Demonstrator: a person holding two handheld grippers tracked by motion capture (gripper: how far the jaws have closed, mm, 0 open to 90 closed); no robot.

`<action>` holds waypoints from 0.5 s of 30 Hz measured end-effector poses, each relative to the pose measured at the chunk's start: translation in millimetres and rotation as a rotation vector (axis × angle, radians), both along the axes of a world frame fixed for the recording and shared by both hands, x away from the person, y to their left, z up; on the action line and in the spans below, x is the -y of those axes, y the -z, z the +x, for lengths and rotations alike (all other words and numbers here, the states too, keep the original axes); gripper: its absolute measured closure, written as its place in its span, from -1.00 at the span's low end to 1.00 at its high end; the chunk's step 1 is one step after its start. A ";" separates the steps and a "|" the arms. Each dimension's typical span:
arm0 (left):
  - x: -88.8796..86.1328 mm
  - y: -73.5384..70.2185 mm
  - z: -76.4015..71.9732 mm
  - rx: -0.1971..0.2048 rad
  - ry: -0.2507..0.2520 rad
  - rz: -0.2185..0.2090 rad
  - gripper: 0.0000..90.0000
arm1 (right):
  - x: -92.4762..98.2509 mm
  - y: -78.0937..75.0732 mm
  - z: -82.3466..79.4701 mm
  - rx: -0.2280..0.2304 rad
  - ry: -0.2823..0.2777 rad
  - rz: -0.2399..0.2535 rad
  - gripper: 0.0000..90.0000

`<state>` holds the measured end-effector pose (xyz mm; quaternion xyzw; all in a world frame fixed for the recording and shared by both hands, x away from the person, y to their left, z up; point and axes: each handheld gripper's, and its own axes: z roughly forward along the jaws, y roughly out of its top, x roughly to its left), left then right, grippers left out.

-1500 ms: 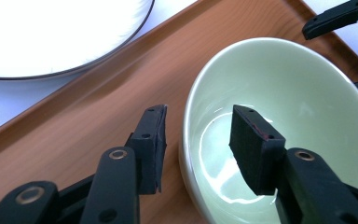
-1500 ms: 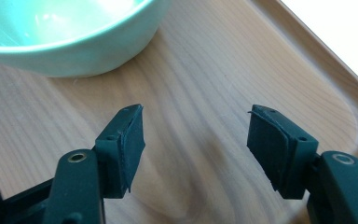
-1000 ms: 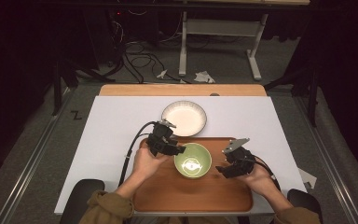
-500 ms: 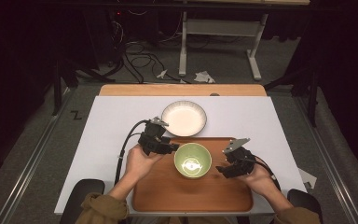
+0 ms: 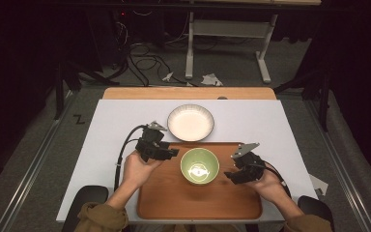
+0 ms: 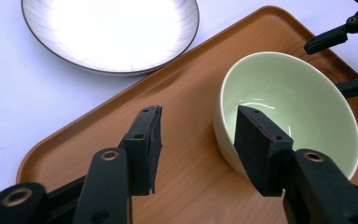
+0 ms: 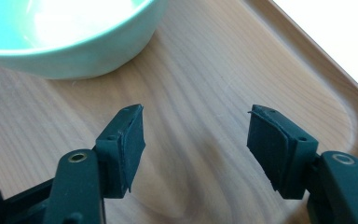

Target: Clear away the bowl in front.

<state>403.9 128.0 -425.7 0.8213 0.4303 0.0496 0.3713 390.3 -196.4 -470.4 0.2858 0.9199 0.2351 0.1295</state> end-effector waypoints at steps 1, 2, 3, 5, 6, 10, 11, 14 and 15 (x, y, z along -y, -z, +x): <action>-0.8 0.7 0.3 -0.004 -0.005 -0.001 0.13 | 0.3 0.0 0.4 0.002 -0.012 -0.007 -0.18; -1.7 1.4 0.9 -0.007 -0.007 0.000 0.13 | -0.2 0.3 0.1 0.000 -0.011 -0.008 -0.18; -2.8 2.0 1.6 -0.010 -0.008 -0.001 0.13 | -0.6 0.6 0.0 -0.001 -0.008 -0.011 -0.18; -4.7 3.1 2.4 -0.013 -0.017 -0.007 0.13 | -0.9 0.9 0.1 -0.004 -0.007 -0.010 -0.18; -5.5 4.0 2.4 -0.014 -0.018 -0.006 0.12 | -0.5 0.8 0.4 -0.003 -0.010 -0.009 -0.18; -7.1 9.7 1.0 -0.017 -0.027 -0.006 0.12 | 0.1 0.2 0.5 -0.001 -0.004 -0.003 -0.18; -7.2 11.4 0.7 -0.023 -0.028 -0.008 0.12 | 0.0 0.6 0.7 -0.001 -0.007 -0.004 -0.18; -8.5 14.4 -1.0 -0.027 -0.029 0.007 0.12 | 0.0 0.5 0.8 -0.002 -0.012 -0.010 -0.18; -9.1 15.3 -1.9 -0.026 -0.033 0.009 0.11 | 0.0 0.6 1.0 -0.001 -0.008 -0.005 -0.18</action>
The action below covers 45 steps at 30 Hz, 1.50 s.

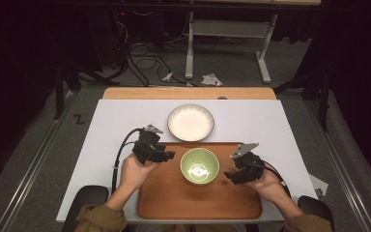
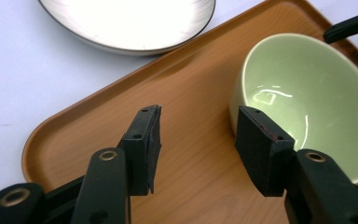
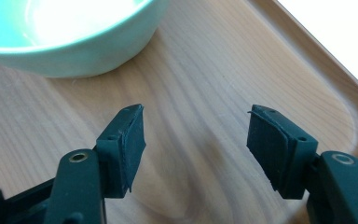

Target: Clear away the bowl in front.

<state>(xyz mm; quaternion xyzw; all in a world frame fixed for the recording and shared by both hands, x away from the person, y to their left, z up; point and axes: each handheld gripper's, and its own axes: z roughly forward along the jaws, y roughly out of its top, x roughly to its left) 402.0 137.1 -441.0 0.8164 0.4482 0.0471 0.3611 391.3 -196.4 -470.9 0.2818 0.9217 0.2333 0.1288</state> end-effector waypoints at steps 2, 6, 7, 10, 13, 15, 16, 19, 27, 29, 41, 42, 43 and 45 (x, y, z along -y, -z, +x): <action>-2.0 2.4 -1.2 0.000 -0.008 0.003 0.11 | 0.1 -0.3 -0.6 0.000 0.007 0.001 -0.18; -4.3 8.5 -1.4 -0.007 -0.022 0.006 0.11 | 0.4 -0.8 -1.1 -0.001 -0.005 -0.008 -0.18; -4.2 9.3 -1.0 -0.005 -0.025 0.010 0.11 | 0.6 -1.4 -1.7 0.004 -0.008 -0.007 -0.18; -4.0 11.6 -0.2 -0.007 -0.035 0.000 0.11 | 2.2 -3.1 -2.3 0.009 0.001 0.003 -0.18; -3.7 12.6 -1.3 -0.001 -0.036 0.005 0.11 | 2.1 -3.4 -2.6 0.006 0.005 0.002 -0.18; -3.5 14.0 -2.4 0.009 -0.043 0.017 0.11 | 1.7 -2.9 -2.6 0.012 0.000 0.000 -0.18; -3.2 15.1 -2.9 0.012 -0.042 0.024 0.11 | 1.5 -2.5 -2.5 0.009 -0.002 -0.001 -0.18; -2.0 18.1 -3.1 0.011 -0.035 0.039 0.10 | 2.6 -3.9 -3.3 0.014 0.007 0.006 -0.18; 2.6 27.9 -0.9 -0.014 -0.023 0.055 0.09 | 3.7 -3.5 -1.8 0.011 0.009 0.006 -0.18; 2.9 29.3 0.2 -0.017 -0.020 0.059 0.08 | 4.0 -3.3 -1.9 0.007 0.017 0.009 -0.18; 8.2 39.4 2.8 -0.050 -0.020 0.116 0.07 | 6.9 -6.6 0.5 -0.005 0.047 0.020 -0.14; 9.3 39.7 2.4 -0.048 -0.011 0.124 0.06 | 7.3 -7.0 0.8 -0.011 0.054 0.017 -0.13; 10.6 40.3 2.0 -0.045 -0.009 0.126 0.06 | 7.4 -6.3 1.3 -0.012 0.055 0.022 -0.13; 12.4 41.3 2.1 -0.048 0.004 0.149 0.06 | 7.0 -6.1 1.5 -0.017 0.056 0.013 -0.13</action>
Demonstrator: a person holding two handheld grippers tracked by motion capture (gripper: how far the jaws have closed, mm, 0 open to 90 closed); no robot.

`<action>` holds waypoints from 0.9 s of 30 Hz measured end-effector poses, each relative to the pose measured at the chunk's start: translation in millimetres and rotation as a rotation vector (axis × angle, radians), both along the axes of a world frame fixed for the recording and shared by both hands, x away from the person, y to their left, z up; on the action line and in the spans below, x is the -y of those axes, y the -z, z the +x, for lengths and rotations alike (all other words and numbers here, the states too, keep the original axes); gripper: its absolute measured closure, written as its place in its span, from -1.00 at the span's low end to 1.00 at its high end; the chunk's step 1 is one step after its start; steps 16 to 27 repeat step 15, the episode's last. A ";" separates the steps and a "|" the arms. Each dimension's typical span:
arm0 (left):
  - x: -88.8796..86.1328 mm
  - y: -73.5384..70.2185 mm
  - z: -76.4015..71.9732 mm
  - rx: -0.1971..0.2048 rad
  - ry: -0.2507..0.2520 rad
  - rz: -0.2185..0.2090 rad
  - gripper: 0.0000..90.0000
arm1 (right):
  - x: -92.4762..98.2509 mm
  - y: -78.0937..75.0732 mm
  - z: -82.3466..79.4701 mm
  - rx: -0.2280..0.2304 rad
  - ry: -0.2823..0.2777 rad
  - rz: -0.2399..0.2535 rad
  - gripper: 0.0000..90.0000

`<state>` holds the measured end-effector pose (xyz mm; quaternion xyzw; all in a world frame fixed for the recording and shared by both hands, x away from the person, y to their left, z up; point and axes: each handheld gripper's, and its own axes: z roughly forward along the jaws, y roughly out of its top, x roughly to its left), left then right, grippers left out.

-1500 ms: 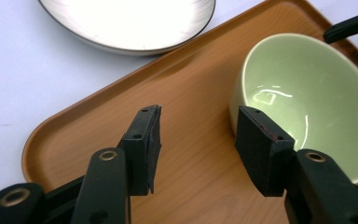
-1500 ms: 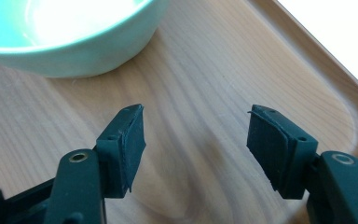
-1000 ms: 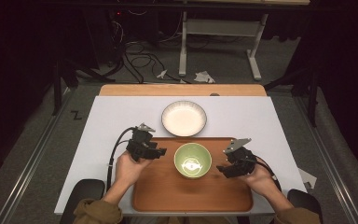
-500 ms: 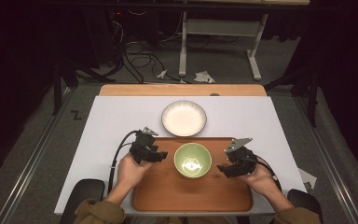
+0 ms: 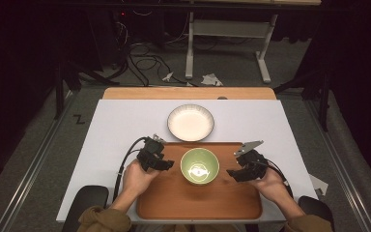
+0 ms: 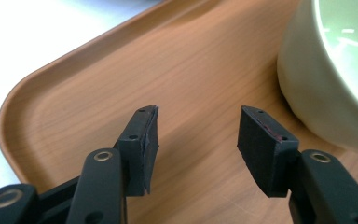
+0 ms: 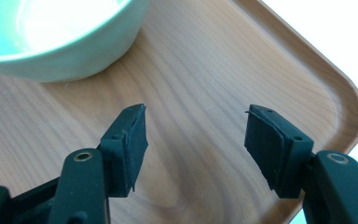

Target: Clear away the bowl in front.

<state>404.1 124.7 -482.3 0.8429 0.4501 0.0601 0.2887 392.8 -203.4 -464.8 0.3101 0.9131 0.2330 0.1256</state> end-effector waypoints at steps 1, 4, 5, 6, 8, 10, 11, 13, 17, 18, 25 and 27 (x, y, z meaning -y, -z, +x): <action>0.7 0.7 0.1 0.002 0.000 0.014 0.06 | -0.4 0.1 -0.2 -0.001 -0.002 -0.002 -0.13; 0.3 1.5 1.0 -0.013 0.002 0.019 0.05 | -1.2 0.5 -0.3 -0.001 -0.006 -0.012 -0.13; 0.3 1.8 1.3 -0.018 0.004 0.019 0.05 | -1.2 0.9 -0.4 0.000 -0.008 -0.013 -0.13; 0.5 2.3 1.5 -0.019 0.004 0.020 0.05 | -1.3 1.1 -0.5 -0.003 -0.008 -0.015 -0.13; 0.9 2.7 1.7 -0.025 0.011 0.019 0.04 | -1.4 1.7 -0.5 0.000 -0.013 -0.019 -0.14; 1.3 2.4 1.4 -0.027 0.015 0.014 0.04 | -1.3 1.8 -1.0 0.012 -0.014 -0.018 -0.16; 1.4 2.2 1.2 -0.028 0.016 0.011 0.04 | -0.7 1.4 -1.2 0.014 -0.008 -0.015 -0.17; 1.0 2.0 1.6 -0.032 0.017 0.009 0.03 | 1.4 0.5 -0.5 0.018 0.000 -0.005 -0.18; 0.0 1.7 2.9 -0.036 0.012 0.005 0.02 | 3.3 0.2 -0.1 0.019 0.008 0.007 -0.18; 0.0 1.7 2.9 -0.036 0.012 0.005 0.02 | 3.3 0.2 -0.1 0.019 0.008 0.007 -0.18; 0.0 1.7 2.9 -0.036 0.012 0.005 0.02 | 3.3 0.2 -0.1 0.019 0.008 0.007 -0.18; 0.0 1.7 2.9 -0.036 0.012 0.005 0.02 | 3.3 0.2 -0.1 0.019 0.008 0.007 -0.18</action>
